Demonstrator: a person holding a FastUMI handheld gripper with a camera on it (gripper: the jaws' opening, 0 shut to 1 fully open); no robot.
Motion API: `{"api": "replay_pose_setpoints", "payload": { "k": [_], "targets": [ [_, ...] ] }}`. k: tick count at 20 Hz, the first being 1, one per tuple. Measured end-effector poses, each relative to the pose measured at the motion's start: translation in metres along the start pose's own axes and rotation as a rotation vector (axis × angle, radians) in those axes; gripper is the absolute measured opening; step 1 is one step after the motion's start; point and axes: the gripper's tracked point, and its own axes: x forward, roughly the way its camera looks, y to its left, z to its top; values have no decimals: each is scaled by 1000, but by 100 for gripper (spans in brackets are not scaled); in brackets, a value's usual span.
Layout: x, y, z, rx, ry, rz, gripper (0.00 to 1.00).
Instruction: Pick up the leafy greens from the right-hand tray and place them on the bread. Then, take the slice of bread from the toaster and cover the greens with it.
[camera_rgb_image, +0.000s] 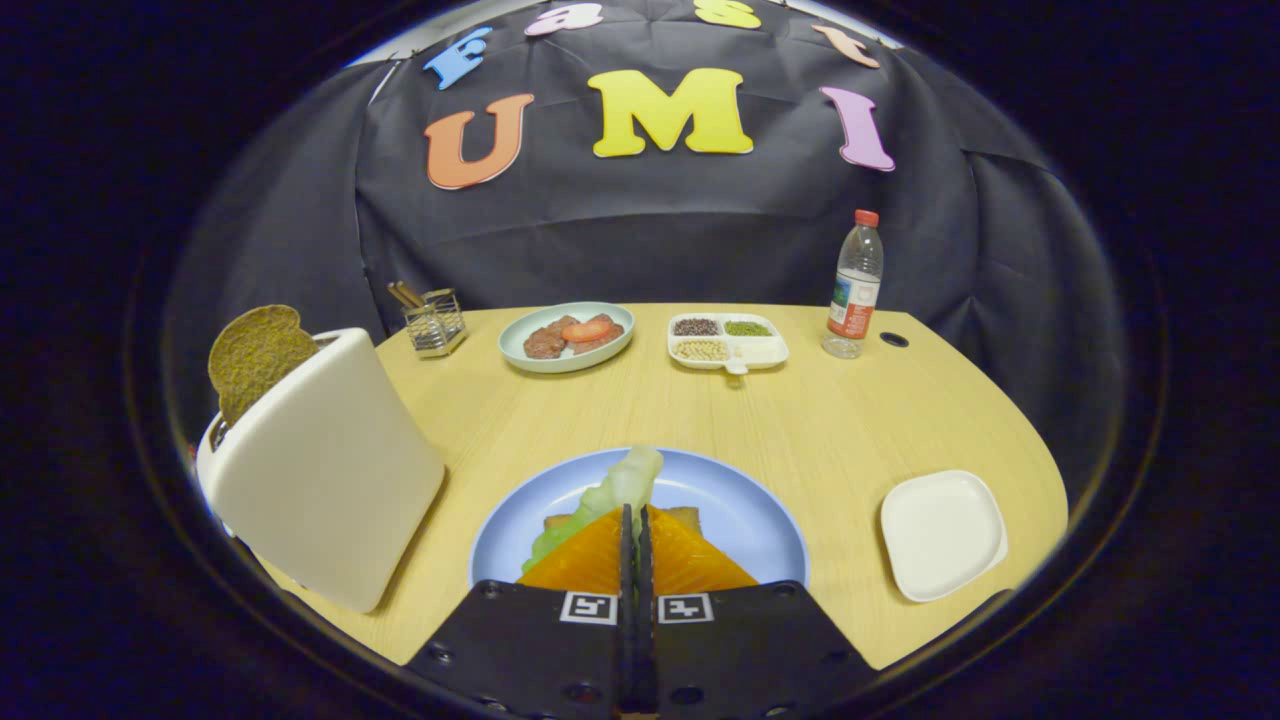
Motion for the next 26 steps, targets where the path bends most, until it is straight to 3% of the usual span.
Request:
{"api": "replay_pose_setpoints", "payload": {
  "k": [3, 8, 17, 26],
  "targets": [
    [0, -3, 1, -3, -4, -1, 3],
    [-31, -10, 19, 11, -82, -24, 98],
    [-143, 24, 63, 14, -207, -87, 96],
    [-203, 122, 108, 13, -296, -42, 96]
  ]
}}
